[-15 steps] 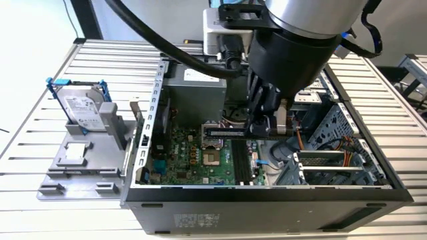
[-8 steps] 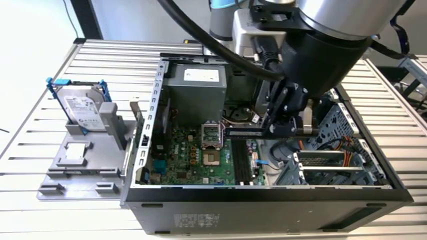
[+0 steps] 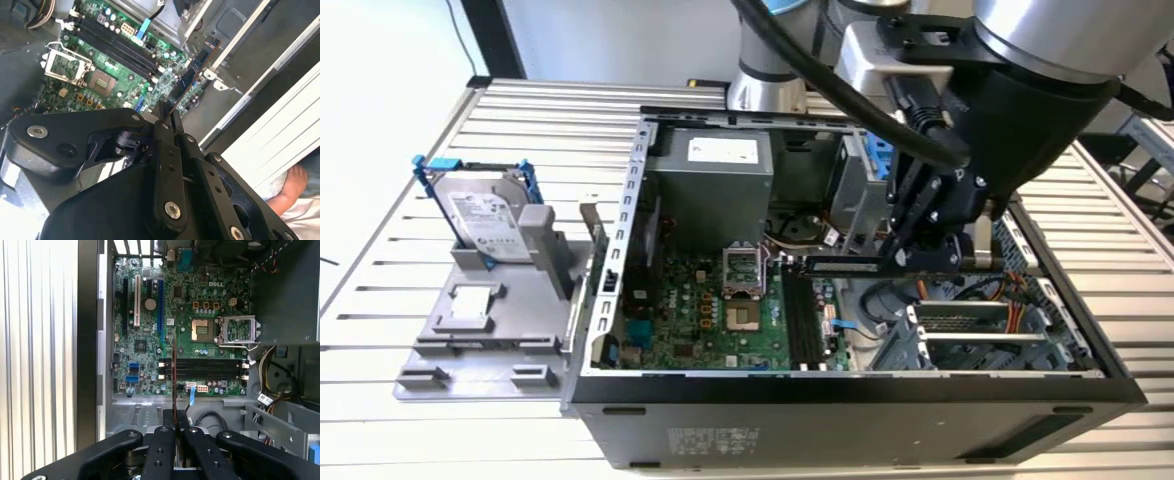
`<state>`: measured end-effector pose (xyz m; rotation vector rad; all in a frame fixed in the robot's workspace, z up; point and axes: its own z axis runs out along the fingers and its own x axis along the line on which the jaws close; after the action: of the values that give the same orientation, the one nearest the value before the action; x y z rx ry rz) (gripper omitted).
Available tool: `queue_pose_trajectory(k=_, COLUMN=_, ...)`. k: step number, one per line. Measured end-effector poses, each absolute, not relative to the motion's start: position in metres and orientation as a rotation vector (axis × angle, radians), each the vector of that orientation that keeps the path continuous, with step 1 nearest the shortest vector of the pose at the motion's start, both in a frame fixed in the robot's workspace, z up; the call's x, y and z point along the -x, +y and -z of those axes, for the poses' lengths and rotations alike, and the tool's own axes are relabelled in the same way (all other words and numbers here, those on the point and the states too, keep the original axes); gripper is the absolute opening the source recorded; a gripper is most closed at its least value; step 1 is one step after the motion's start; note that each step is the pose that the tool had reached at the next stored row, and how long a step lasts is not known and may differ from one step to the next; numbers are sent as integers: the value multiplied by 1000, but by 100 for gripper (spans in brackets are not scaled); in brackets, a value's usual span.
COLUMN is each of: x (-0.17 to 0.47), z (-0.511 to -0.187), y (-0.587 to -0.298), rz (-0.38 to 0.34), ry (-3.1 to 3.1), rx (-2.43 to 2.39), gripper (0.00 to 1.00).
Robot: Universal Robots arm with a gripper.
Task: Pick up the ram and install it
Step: 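Pick up the ram and move it above insertion slot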
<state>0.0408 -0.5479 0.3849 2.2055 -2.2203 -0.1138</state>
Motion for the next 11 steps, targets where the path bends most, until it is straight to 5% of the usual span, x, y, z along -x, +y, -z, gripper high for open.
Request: queue_pose_trajectory(k=11, x=-52, z=-385, y=-548, rz=114, ry=-2220, rx=-2205, gripper=0)
